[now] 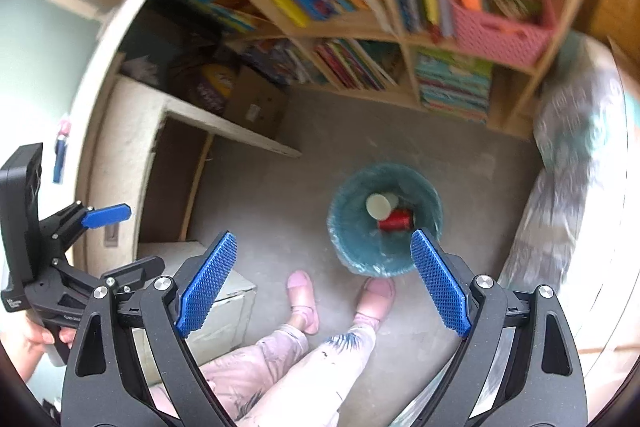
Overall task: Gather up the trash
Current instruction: 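Swing both tools back over the table toward the boxes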
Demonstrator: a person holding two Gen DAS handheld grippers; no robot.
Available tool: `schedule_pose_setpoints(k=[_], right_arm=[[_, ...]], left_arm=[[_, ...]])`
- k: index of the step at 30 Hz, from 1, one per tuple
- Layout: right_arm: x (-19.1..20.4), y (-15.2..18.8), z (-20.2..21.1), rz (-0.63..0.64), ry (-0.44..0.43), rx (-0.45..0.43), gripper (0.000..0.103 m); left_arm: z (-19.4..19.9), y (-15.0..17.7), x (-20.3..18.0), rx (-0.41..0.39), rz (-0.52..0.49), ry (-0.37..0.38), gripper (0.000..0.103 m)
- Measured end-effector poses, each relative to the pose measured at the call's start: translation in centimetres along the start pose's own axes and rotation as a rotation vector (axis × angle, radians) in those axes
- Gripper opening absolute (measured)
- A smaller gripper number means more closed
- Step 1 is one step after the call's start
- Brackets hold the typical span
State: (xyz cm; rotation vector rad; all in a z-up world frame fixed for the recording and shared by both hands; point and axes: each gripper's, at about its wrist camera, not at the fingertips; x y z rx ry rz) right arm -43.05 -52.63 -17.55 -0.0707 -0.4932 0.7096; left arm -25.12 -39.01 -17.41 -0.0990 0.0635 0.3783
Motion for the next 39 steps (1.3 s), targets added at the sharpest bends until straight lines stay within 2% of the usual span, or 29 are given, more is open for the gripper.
schedule_pose_setpoints(k=[4,7,11,15,22,29,34,39], right_arm=[[4.4,-2.0,1.6,0.127,-0.055,-0.011,0.089],[8.3,-3.7,2.6,0.237,-0.098,-0.018,0.089],[13.4,-5.7,3.3,0.392,-0.153,-0.013,0.089],[18.6,-7.0,3.7,0.523,-0.215,-0.01,0.089],[26.6,-8.6,2.6,0.683,-0.302,0.023,0.089],[34.8,-8.2,1.3,0.824,-0.366,0.048,0.089],[40.2,-6.9,0.1,0.883,-0.401,0.074,0.089],[45.8,-5.1,-1.2,0.958,-0.404,0.097,0.089]], left_arm=[[3.7,1.0,2.5,-0.061,0.078,0.008,0.096],[6.1,1.9,4.3,-0.101,0.132,-0.044,0.096],[8.9,3.5,7.1,-0.154,0.219,-0.076,0.096],[12.0,6.2,10.7,-0.21,0.341,-0.095,0.096],[15.9,11.1,17.7,-0.253,0.525,-0.202,0.096],[17.8,16.2,23.8,-0.272,0.67,-0.234,0.096],[19.2,19.6,27.9,-0.259,0.709,-0.291,0.096],[20.6,22.5,31.9,-0.268,0.728,-0.303,0.096]])
Point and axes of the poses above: each gripper's, at about its wrist camera, not at the fingertips, and z roughly against the way its jaws point, x to its left, y to its underside, and after that the axes turned 4 degrees about z, right-handed
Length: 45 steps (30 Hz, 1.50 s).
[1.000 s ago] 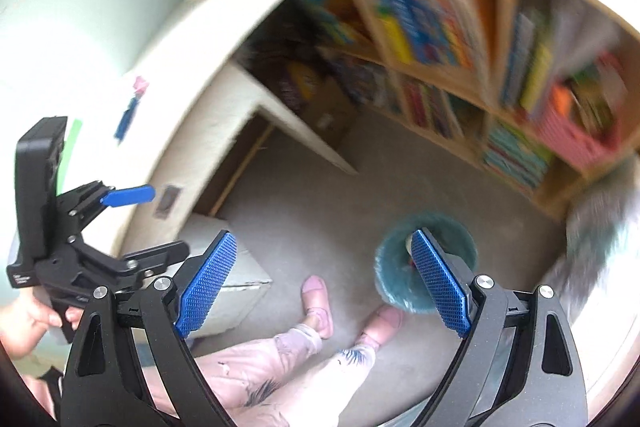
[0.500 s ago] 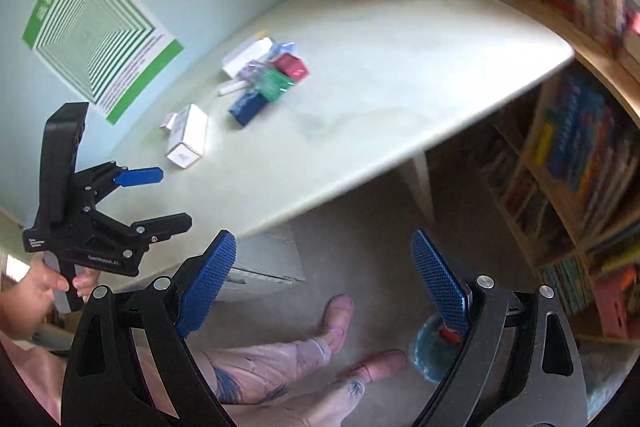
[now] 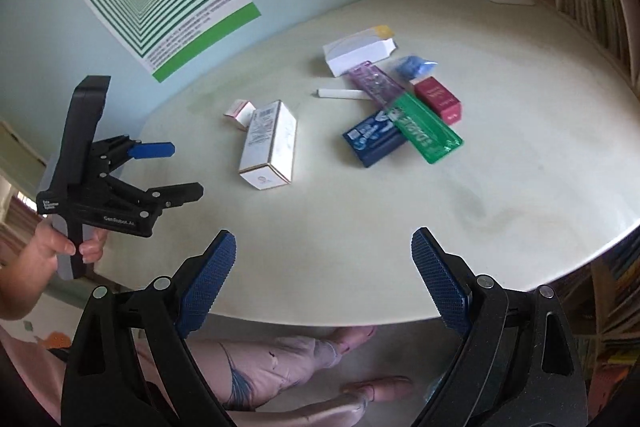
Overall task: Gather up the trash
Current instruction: 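Swing both tools back over the table toward the boxes, then grasp the small Shiseido box with the left tool while the right tool grasps the barcode box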
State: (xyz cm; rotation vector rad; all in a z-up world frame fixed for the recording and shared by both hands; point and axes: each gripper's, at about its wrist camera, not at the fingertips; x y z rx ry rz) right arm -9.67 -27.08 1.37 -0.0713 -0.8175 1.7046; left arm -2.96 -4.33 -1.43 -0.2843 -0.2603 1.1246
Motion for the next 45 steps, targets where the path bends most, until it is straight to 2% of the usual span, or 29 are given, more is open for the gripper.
schedule_pose_setpoints(k=[3,6,12,26,32,37,42,43,45], right_arm=[[1.5,-1.6,-2.1,-0.01,0.038,-0.003,0.089],[2.7,-2.5,-4.0,-0.073,0.033,-0.025,0.089],[5.8,-3.9,-9.0,-0.065,0.071,0.035,0.089],[7.3,-5.6,-15.9,-0.081,0.13,0.116,0.089],[7.2,-5.8,-17.6,-0.094,0.163,0.129,0.084],[6.8,-5.9,-18.3,-0.103,0.175,0.143,0.081],[6.8,-5.9,-18.7,-0.069,0.218,0.164,0.058],[6.9,-6.0,-18.8,-0.07,0.217,0.163,0.057],[7.0,-6.0,-18.6,-0.071,0.217,0.159,0.055]], left_arm=[[-0.8,-1.0,3.0,-0.013,-0.029,-0.022,0.096],[-2.2,-1.9,6.1,0.011,-0.057,-0.014,0.096],[-4.6,-3.1,9.8,0.038,-0.098,0.007,0.096],[-10.7,-6.7,12.7,0.076,-0.148,0.037,0.096],[-12.3,-7.5,13.3,0.08,-0.13,0.057,0.096],[-13.0,-7.6,13.5,0.08,-0.141,0.067,0.082],[-14.1,-7.9,13.8,0.1,-0.131,0.096,0.058],[-14.1,-8.1,13.9,0.098,-0.128,0.1,0.047],[-14.0,-8.3,13.9,0.1,-0.125,0.095,0.043]])
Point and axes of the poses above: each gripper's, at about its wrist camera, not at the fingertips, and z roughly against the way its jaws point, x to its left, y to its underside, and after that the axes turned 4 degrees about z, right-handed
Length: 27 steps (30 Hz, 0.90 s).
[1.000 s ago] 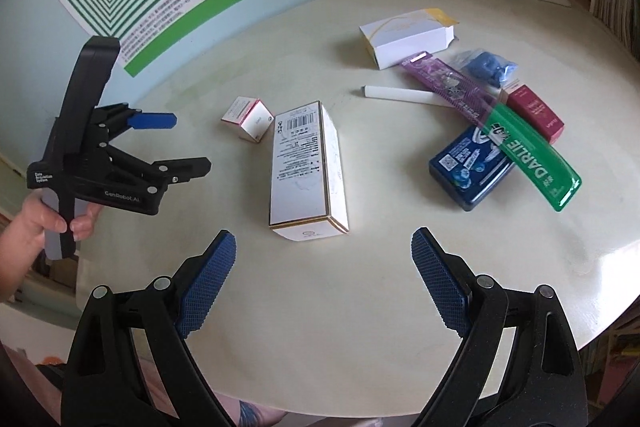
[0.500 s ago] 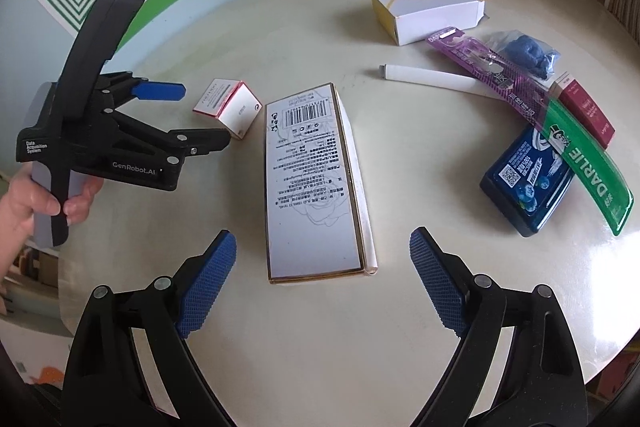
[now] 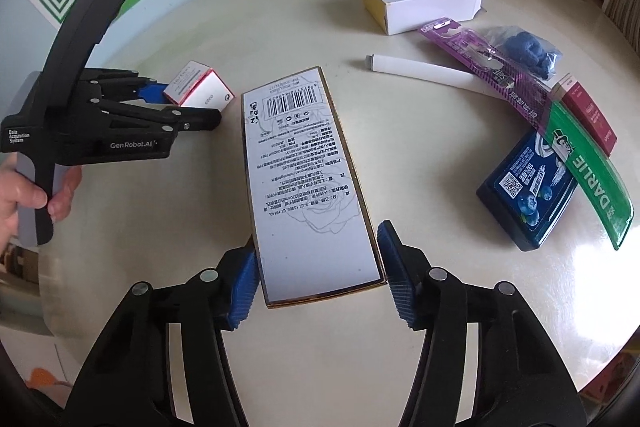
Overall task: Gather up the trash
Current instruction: 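Grasp the small Shiseido box with the left tool while the right tool grasps the barcode box, then carry both boxes in the left and right tools over the teal bin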
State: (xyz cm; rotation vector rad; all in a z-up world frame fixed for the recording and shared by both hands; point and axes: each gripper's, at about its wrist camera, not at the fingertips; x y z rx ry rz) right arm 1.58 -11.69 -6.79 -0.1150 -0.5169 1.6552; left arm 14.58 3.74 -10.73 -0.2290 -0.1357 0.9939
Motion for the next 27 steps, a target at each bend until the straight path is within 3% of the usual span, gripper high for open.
schedule_pose_setpoints(k=[15,22,27], right_arm=[[-4.0,2.1,5.0,-0.061,-0.028,-0.089,0.049],[-6.7,3.6,8.2,-0.108,-0.02,-0.148,0.049],[-8.4,6.8,11.5,-0.153,0.004,-0.188,0.049]], left_arm=[[3.4,1.1,-2.5,-0.044,-0.048,-0.012,0.043],[5.8,0.3,-8.1,-0.078,-0.118,0.0,0.043],[7.5,-0.1,-13.8,-0.113,-0.193,0.029,0.043]])
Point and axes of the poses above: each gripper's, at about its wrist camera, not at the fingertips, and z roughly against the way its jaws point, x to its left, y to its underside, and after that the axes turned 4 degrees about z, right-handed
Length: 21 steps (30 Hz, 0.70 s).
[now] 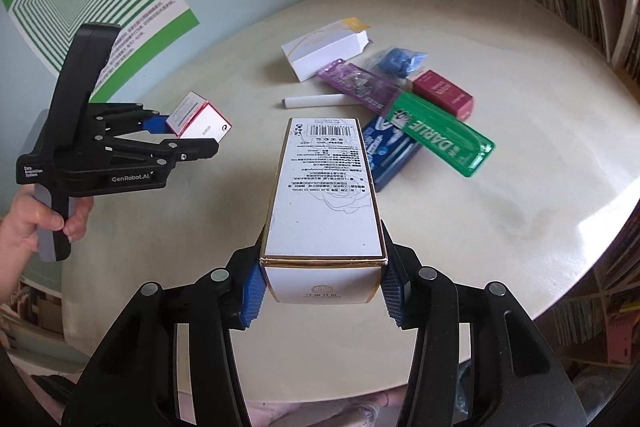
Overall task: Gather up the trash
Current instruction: 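Carry both boxes in the left and right tools over the teal bin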
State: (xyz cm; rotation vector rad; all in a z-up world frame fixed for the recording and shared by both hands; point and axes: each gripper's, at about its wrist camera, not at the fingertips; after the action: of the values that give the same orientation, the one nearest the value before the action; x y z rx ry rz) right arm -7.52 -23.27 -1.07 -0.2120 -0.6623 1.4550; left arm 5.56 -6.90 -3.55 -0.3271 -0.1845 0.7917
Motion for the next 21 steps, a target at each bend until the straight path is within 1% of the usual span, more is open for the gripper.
schedule_pose_setpoints(k=[2,5,9,11,16,21], right_arm=[[-1.1,1.1,1.7,-0.019,0.02,-0.019,0.049],[-3.1,2.6,3.8,-0.059,0.05,-0.046,0.049],[-5.9,4.9,6.8,-0.127,0.099,-0.079,0.049],[-7.2,6.3,8.3,-0.16,0.125,-0.093,0.049],[-10.2,10.1,11.6,-0.254,0.191,-0.125,0.049],[-12.9,14.8,14.6,-0.372,0.25,-0.151,0.049]], left_arm=[[0.7,-0.7,-2.0,-0.017,-0.038,0.012,0.043],[0.8,-2.1,-5.5,-0.033,-0.091,0.032,0.043],[1.8,-2.7,-10.1,-0.048,-0.17,0.064,0.043],[1.5,-3.0,-12.3,-0.048,-0.208,0.082,0.043],[1.7,-2.7,-18.6,-0.044,-0.333,0.138,0.043],[1.7,-2.0,-24.8,-0.039,-0.455,0.186,0.043]])
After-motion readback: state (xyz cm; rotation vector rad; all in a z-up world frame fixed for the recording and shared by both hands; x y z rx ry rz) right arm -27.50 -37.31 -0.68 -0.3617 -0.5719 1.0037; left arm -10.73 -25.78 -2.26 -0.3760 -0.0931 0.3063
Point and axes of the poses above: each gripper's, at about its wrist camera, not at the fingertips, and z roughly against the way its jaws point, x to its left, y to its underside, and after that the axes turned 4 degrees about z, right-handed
